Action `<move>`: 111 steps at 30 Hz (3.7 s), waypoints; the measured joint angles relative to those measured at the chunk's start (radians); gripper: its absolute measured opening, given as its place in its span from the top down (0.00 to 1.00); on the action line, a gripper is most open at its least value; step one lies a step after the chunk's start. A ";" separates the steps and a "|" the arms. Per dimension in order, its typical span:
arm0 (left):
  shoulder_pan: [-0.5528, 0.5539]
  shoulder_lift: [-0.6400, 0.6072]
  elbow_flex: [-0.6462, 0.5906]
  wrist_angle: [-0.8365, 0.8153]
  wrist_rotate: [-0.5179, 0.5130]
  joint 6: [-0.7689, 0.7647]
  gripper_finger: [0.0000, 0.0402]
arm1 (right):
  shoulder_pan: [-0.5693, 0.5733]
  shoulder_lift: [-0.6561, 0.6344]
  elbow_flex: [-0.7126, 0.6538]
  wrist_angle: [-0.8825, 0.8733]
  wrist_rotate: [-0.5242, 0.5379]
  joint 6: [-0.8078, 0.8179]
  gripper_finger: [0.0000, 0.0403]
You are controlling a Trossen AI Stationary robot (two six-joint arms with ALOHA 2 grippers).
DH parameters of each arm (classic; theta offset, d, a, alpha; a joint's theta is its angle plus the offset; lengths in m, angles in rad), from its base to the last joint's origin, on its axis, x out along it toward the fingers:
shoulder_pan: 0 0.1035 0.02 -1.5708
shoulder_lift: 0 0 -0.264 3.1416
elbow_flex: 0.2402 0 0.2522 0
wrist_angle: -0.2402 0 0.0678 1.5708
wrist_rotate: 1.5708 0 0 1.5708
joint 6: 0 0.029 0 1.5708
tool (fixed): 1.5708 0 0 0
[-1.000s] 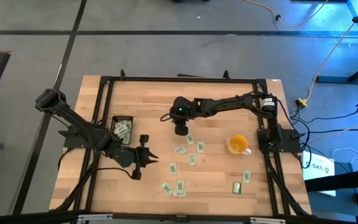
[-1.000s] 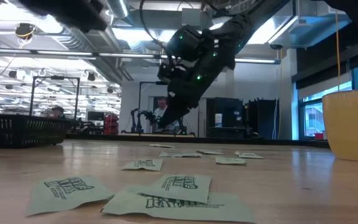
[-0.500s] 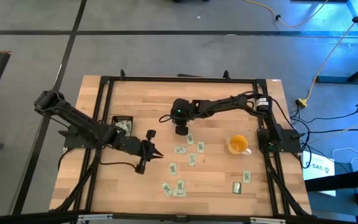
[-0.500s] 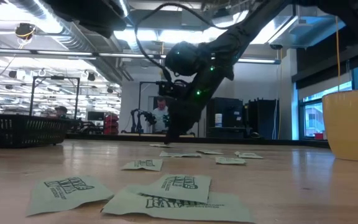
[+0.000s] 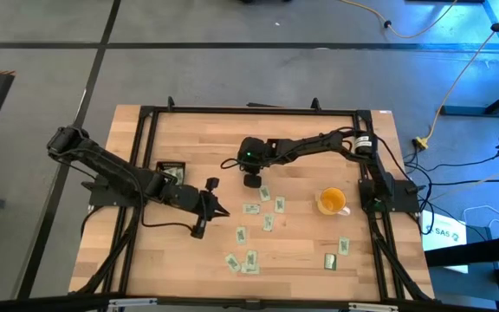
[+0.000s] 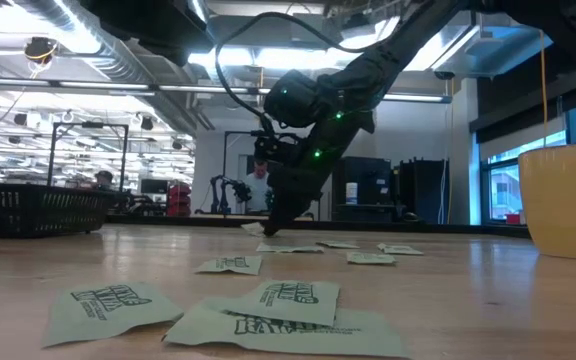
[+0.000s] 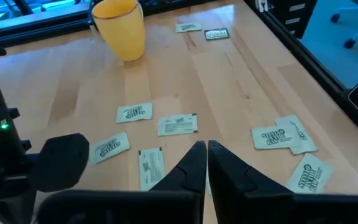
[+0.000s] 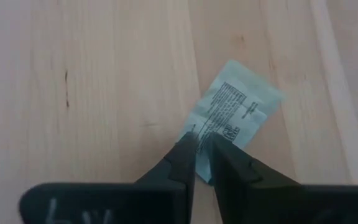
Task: Pick and place Stevia / Truvia into bins
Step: Put the stevia packet into the black bin
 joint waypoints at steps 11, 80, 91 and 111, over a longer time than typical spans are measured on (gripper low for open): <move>0.001 0.000 0.000 -0.063 -0.008 0.000 0.98 | 0.000 0.000 -0.002 0.000 0.000 0.004 0.99; 0.001 0.000 0.000 -0.067 -0.087 0.156 0.98 | 0.106 -0.095 -0.004 0.403 -1.133 0.106 0.91; 0.001 0.000 0.004 -0.465 -0.404 -0.109 0.99 | -0.009 -0.097 -0.003 0.035 -0.795 0.075 0.83; 0.002 0.000 0.045 -1.296 -0.361 -1.071 0.99 | -0.067 -0.097 -0.003 -0.004 -0.637 0.045 0.83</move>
